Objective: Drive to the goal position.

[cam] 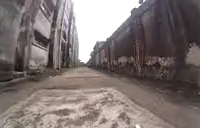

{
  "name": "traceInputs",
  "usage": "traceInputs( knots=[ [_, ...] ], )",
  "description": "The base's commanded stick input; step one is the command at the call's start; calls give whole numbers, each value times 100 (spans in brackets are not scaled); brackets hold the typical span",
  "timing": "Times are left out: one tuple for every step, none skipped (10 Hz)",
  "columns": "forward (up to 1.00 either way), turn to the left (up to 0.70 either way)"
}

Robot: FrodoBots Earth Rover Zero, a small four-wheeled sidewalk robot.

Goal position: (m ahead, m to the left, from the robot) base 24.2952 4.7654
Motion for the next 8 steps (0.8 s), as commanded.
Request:
traceInputs(
  knots=[
    [30,0],
    [30,0],
    [30,0],
    [30,0],
    [30,0],
    [30,0],
    [30,0],
    [30,0]
  ],
)
